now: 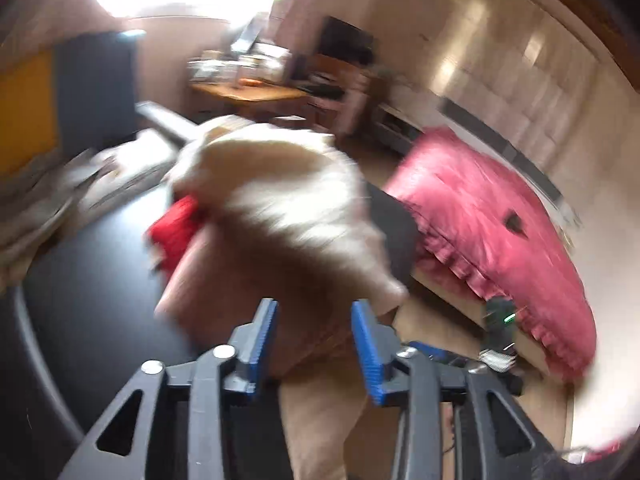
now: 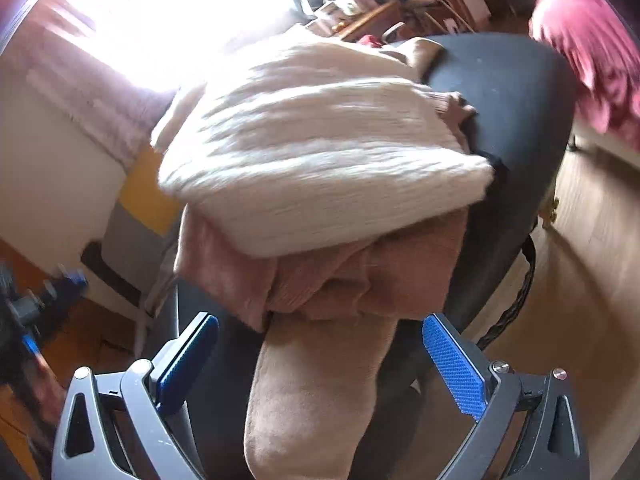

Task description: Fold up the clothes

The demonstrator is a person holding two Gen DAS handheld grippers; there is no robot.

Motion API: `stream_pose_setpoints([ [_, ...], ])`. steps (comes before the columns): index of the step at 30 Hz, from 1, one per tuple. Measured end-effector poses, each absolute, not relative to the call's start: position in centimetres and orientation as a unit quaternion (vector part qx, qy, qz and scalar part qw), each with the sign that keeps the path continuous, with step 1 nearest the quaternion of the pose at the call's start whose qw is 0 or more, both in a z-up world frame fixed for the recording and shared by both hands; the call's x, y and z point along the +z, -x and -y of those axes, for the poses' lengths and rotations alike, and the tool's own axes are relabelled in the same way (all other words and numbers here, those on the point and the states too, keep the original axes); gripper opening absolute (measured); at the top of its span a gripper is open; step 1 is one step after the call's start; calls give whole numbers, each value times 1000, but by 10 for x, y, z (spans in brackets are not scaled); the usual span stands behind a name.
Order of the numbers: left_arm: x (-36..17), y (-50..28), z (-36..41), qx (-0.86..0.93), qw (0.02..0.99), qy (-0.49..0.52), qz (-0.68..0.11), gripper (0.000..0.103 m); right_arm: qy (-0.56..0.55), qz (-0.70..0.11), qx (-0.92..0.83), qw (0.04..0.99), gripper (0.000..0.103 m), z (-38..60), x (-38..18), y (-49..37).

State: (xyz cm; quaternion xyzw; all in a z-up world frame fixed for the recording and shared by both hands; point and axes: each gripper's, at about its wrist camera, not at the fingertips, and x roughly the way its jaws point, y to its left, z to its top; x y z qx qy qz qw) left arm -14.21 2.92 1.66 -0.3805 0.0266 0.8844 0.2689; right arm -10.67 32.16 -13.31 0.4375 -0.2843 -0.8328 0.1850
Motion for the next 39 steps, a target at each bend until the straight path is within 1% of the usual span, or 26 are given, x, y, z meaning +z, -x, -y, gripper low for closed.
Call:
stream_pose_setpoints([
  [1,30,152,-48,887,278,361,-75,44,-438,281,-834,182,103,-324,-133,108],
  [4,45,177,-93,869,297,312,-246,45,-441,275,-836,176,103,-330,-136,111],
  [6,39,206,-111,834,315,330,-309,45,-445,275,-833,178,103,-335,-143,113],
  [9,19,253,-122,798,316,372,-353,45,-454,264,-832,180,103,-339,-149,120],
  [16,-14,325,-134,758,345,437,-340,45,-466,245,-830,188,103,-341,-165,139],
  [17,-20,330,-137,750,350,449,-336,43,-466,244,-830,186,103,-342,-166,139],
  [19,-29,327,-137,754,355,451,-318,31,-467,244,-830,183,103,-344,-168,139],
  [20,-34,324,-136,758,358,450,-308,18,-468,243,-830,181,103,-345,-169,139],
  [21,-33,317,-130,771,352,443,-293,11,-469,243,-830,180,103,-346,-169,139],
  [23,-25,300,-115,797,341,426,-257,8,-470,242,-830,176,103,-348,-171,139],
  [24,-20,290,-101,808,338,424,-232,4,-471,243,-831,171,103,-350,-171,138],
  [26,-10,266,-68,829,328,418,-174,4,-470,243,-833,162,103,-353,-169,135],
  [29,-10,214,4,862,281,415,-82,4,-462,249,-837,154,103,-355,-164,129],
  [32,-28,164,65,875,230,425,-21,4,-451,263,-837,164,103,-350,-157,121],
  [34,-44,123,96,879,205,430,18,4,-450,257,-837,175,103,-339,-151,119],
  [36,-61,82,126,881,181,433,58,0,-449,248,-836,194,103,-321,-143,112],
  [39,-86,20,171,881,145,436,117,0,-448,235,-832,226,103,-290,-133,99],
])
